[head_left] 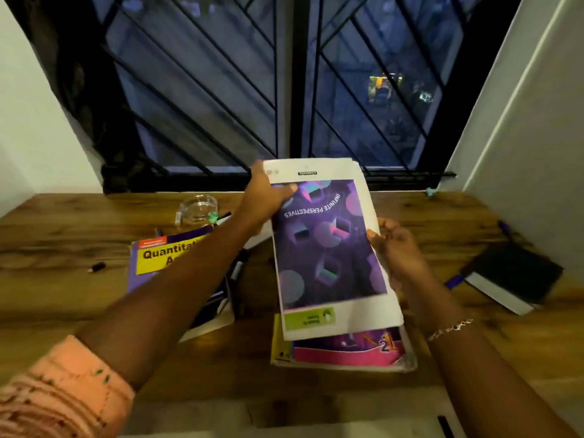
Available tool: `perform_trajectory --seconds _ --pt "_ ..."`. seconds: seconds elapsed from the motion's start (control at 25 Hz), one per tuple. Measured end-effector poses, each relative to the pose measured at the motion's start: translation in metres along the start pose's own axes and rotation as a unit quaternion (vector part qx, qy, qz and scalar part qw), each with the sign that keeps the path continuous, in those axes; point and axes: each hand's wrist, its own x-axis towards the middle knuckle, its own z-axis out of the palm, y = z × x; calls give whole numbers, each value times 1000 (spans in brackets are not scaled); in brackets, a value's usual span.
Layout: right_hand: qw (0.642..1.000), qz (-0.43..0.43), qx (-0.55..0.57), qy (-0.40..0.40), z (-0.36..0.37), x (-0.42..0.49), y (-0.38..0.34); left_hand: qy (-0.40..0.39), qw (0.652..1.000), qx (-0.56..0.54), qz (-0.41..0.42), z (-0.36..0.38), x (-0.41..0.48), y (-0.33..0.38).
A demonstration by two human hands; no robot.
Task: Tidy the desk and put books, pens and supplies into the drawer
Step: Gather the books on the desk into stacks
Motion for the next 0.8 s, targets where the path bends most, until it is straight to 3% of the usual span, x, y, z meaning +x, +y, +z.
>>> perform_trajectory --seconds 0.12,0.2,0.32,0.48,0.64,0.8 --pt "994 80 -53 55 -12 -4 29 -47 994 32 -93 39 -35 -53" --pt "990 105 -62 74 -16 -1 45 -80 988 79 -104 53 -48 -80" --pt "973 132 -164 90 -19 7 62 -97 981 90 -142 63 -59 -98" --pt "934 107 -328 96 -14 2 64 -83 961 246 -99 67 -62 -100" --pt "911 88 -394 89 -9 -6 69 -71 912 392 -99 67 -66 -102" --pt "894 89 -431 87 -6 -9 74 -58 867 493 -46 67 -78 -107"
